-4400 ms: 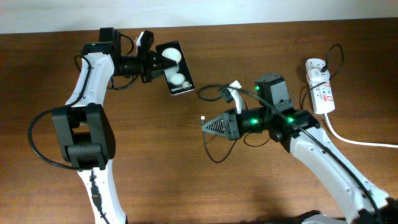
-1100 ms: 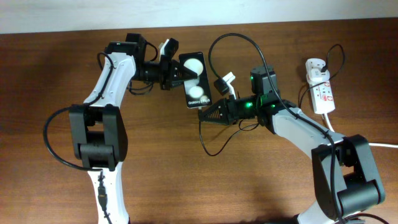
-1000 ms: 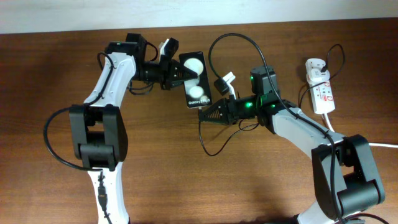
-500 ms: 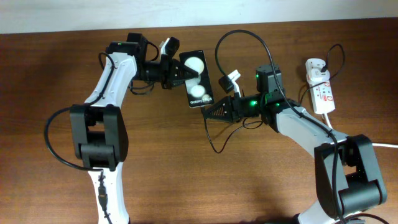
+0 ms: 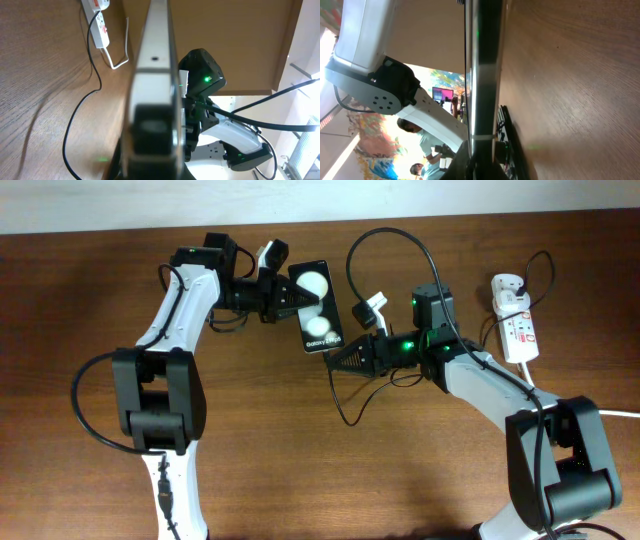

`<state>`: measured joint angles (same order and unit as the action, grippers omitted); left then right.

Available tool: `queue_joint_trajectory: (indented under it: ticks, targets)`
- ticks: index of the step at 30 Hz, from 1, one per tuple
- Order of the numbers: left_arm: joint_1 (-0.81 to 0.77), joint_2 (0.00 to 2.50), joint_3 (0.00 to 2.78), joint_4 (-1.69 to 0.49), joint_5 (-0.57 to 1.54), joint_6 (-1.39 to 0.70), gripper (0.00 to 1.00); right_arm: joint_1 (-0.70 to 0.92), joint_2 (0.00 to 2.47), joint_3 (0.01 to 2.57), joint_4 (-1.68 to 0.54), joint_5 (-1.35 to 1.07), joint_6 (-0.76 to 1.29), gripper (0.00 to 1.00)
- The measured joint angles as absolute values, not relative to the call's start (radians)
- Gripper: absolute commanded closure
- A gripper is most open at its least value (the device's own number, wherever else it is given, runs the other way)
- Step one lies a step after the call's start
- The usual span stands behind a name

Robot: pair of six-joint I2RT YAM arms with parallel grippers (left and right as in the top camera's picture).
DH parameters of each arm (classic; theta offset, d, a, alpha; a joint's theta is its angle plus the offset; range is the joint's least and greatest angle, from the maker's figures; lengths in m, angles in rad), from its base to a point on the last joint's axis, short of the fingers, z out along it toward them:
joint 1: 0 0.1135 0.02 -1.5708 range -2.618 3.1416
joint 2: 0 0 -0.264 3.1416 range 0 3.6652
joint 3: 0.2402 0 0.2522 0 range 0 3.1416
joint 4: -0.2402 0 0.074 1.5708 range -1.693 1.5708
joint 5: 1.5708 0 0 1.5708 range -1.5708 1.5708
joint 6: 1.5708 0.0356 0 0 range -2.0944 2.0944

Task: Plug charger to phone and switch on socket
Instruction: 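Push the connector into the phone's bottom port with the right gripper, then open the right gripper and pull it back from the phone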

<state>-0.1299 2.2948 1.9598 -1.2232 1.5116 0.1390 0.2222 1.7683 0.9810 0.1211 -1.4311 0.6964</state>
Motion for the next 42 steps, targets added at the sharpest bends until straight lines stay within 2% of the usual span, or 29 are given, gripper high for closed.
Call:
queue_joint_trajectory:
  ticks: [5, 10, 17, 25, 30, 35, 42]
  targets:
    - [-0.125, 2.295, 1.960, -1.239, 1.513, 0.139, 1.00, 0.188, 1.768, 0.981, 0.134, -1.407, 0.700, 0.62]
    - [-0.077, 2.295, 1.960, -1.242, 1.494, 0.138, 1.00, 0.188, 1.768, 0.981, 0.132, -1.402, 0.691, 0.53]
    - [-0.062, 2.295, 1.960, -1.250, 1.234, 0.138, 1.00, 0.188, 1.768, 0.982, 0.109, -1.387, 0.664, 0.45]
    - [-0.062, 2.295, 1.960, -1.291, 0.999, 0.138, 1.00, 0.188, 1.771, 0.984, -0.199, -1.131, 0.582, 0.45]
    - [-0.062, 2.295, 1.937, -1.285, 0.938, 0.138, 1.00, 0.202, 1.742, 0.986, -0.367, -0.908, 0.541, 0.45]
    - [-0.062, 2.295, 1.874, -1.252, 0.891, 0.131, 1.00, 0.212, 1.587, 1.042, -0.610, -0.644, 0.455, 0.45]
    - [-0.062, 2.295, 1.834, -1.214, 0.873, 0.110, 1.00, 0.212, 1.325, 1.065, -0.764, -0.418, 0.413, 0.49]
